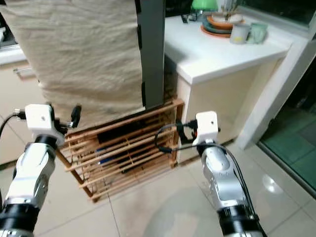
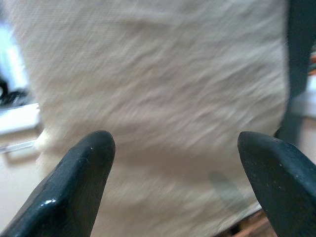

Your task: Restocking fridge

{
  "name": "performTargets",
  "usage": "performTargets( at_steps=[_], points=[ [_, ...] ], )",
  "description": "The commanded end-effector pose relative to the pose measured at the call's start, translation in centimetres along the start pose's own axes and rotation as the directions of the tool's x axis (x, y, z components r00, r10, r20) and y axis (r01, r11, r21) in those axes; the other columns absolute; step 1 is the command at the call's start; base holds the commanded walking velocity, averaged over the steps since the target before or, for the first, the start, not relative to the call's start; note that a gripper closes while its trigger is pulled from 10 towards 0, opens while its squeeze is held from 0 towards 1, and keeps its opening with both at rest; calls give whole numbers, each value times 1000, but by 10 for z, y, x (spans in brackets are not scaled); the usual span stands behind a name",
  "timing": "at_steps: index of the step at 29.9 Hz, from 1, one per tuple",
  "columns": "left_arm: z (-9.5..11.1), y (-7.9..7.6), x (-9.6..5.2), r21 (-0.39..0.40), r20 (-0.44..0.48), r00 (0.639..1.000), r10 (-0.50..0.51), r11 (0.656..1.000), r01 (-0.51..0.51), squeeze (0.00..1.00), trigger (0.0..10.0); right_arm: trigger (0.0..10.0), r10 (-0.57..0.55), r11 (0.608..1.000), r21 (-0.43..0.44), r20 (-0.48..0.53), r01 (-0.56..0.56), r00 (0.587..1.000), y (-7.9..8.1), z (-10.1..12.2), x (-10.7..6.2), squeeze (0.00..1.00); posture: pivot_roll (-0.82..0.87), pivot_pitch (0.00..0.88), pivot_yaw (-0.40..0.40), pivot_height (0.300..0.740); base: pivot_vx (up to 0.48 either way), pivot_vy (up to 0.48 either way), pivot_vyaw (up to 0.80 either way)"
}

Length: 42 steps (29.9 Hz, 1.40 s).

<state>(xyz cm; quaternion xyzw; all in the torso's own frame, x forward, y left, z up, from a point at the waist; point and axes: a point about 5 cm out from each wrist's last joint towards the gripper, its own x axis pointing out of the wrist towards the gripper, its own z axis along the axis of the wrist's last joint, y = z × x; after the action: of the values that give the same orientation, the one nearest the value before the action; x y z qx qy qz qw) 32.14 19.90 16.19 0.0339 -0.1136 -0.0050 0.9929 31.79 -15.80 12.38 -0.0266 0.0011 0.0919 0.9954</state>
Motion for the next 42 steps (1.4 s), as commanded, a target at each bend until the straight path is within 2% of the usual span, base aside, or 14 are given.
performTargets(
  at_steps=[1,5,7,9,12,17,21,26,28,30,33,35,36,42],
  points=[
    [4,-1,4,-5,-8,1000,1,1000,-1,0,10000,10000,-1,1000,-11,1,1,1000,3,-2,2,0,-94,0,52,740,0,480,-800],
    [0,-3,1,-24,-81,996,-33,999,31,0,10000,10000,12,1000,-17,8,-12,1000,7,-6,2,0,-95,0,55,740,0,480,-800],
    [-3,-5,2,-52,-118,992,-53,998,47,0,10000,10000,14,1000,-24,9,-14,1000,6,-8,2,0,-94,0,54,740,0,480,-800],
    [-1,-7,5,-27,-117,990,-79,997,76,0,10000,10000,-6,999,-33,-3,6,1000,-2,-11,1,0,-94,0,53,740,0,480,-800],
    [-9,-5,6,-59,-170,983,-71,996,61,0,10000,10000,-42,999,-19,-1,42,999,-10,-12,1,0,-94,0,53,740,0,480,-800],
    [-24,0,-5,-114,-249,967,-48,993,20,0,10000,10000,-77,997,-11,19,78,997,-13,-12,0,0,-95,0,52,740,0,480,-800],
    [-24,0,-9,-111,-245,968,-57,993,31,0,10000,10000,-64,998,-6,30,64,997,-8,-11,1,0,-91,0,48,740,0,480,-800],
    [-20,-15,-21,-186,-214,954,-209,968,170,0,10000,10000,-64,998,-1,56,64,996,-7,-8,2,0,-85,0,45,740,0,467,-320],
    [-17,-17,-27,-143,-209,947,-243,966,216,0,10000,10000,-64,998,8,64,64,996,-8,-7,3,0,-78,0,39,740,0,0,0],
    [-10,-19,-27,-191,-163,950,-267,953,235,0,10000,10000,-62,998,14,65,61,996,-6,-6,3,0,-77,0,36,740,0,0,0],
    [-5,-26,-27,-171,-146,931,-333,936,308,0,10000,10000,-48,999,22,72,47,996,-2,-6,4,0,-72,0,31,740,0,0,0],
    [-5,-28,-28,-175,-144,925,-351,929,326,0,10000,10000,-45,999,23,74,44,996,-1,-6,4,0,-72,0,31,740,0,0,0],
    [-4,-29,-30,-203,-136,919,-371,918,341,0,10000,10000,-44,999,24,76,42,996,0,-6,3,0,-73,0,32,740,0,0,0],
    [-5,-26,-31,-217,-146,919,-365,919,330,0,10000,10000,-43,999,29,78,41,996,0,-6,3,0,-75,0,31,740,-189,0,0]
  ],
)
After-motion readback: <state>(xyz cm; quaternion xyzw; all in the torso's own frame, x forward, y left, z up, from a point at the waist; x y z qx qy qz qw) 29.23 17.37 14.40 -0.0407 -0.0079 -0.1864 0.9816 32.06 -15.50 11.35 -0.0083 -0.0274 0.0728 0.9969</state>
